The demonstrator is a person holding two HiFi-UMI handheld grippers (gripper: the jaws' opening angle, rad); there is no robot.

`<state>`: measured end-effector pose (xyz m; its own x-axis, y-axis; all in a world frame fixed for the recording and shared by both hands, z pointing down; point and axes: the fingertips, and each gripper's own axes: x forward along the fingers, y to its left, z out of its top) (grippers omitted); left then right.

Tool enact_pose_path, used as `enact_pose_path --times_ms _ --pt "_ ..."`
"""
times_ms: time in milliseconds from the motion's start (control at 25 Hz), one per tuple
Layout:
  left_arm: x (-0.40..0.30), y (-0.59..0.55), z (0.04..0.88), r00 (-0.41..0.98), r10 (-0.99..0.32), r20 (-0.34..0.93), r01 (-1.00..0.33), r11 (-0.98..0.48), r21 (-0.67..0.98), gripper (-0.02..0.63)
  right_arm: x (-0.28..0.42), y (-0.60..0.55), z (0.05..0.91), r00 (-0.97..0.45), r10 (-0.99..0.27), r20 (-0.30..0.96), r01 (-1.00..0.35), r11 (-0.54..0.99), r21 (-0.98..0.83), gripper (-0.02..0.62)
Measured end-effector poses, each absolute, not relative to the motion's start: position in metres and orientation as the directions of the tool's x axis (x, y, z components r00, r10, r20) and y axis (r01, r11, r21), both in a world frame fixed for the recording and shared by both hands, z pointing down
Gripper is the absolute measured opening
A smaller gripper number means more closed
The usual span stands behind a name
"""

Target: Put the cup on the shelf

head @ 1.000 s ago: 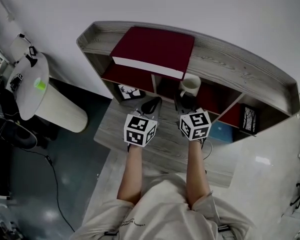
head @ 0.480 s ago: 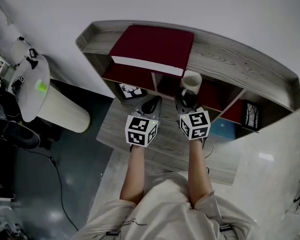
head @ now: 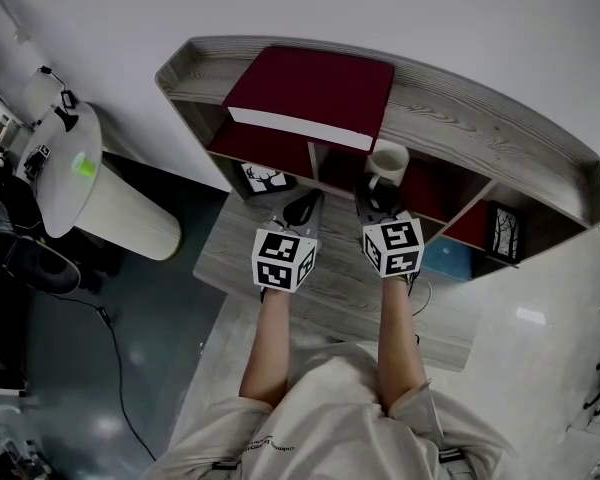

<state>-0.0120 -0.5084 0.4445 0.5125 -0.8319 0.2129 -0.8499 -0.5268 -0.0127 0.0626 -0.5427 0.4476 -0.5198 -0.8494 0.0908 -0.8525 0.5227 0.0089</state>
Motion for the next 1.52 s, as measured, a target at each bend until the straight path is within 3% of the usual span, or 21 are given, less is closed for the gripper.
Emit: enact_pose_path --times_ms 1520 --pt "-0.002 -0.496 0.444 0.536 -0.817 0.213 -0.831 -0.555 -0.040 0.011 0.079 -0.533 0.451 -0.470 -0.874 0.121 -0.879 0.476 0.025 0.066"
